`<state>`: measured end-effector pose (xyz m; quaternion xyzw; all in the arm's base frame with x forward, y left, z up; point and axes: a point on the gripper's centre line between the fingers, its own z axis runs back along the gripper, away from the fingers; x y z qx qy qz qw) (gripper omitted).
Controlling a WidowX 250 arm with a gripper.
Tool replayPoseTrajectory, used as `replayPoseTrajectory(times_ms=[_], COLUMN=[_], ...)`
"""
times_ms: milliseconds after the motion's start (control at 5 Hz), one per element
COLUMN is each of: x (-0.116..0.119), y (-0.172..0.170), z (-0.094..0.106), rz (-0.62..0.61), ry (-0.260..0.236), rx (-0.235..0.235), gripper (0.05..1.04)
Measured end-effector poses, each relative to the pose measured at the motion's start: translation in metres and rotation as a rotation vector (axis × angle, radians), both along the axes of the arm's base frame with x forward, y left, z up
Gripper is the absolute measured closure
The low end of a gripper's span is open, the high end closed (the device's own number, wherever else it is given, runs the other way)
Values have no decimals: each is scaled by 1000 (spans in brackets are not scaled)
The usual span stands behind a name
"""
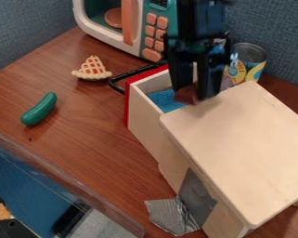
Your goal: Take the chocolate and put inside the drawer
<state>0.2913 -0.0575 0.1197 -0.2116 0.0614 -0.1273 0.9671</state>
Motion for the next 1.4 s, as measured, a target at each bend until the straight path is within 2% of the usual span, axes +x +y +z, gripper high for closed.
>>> replayPoseTrajectory(times_ms=[200,400,600,800,1000,1200,1400], x=[6,14,27,32,21,-2,-27], y=[8,18,36,45,57,113,153], z=[-15,-28,-21,-25,-29,-12,0], rz=[16,23,63,81,20,28,39], ry=[-19,-17,-18,5,8,-17,-52], rx=[29,56,52,69,123,231,412], gripper=[504,504,433,144,85,83,83])
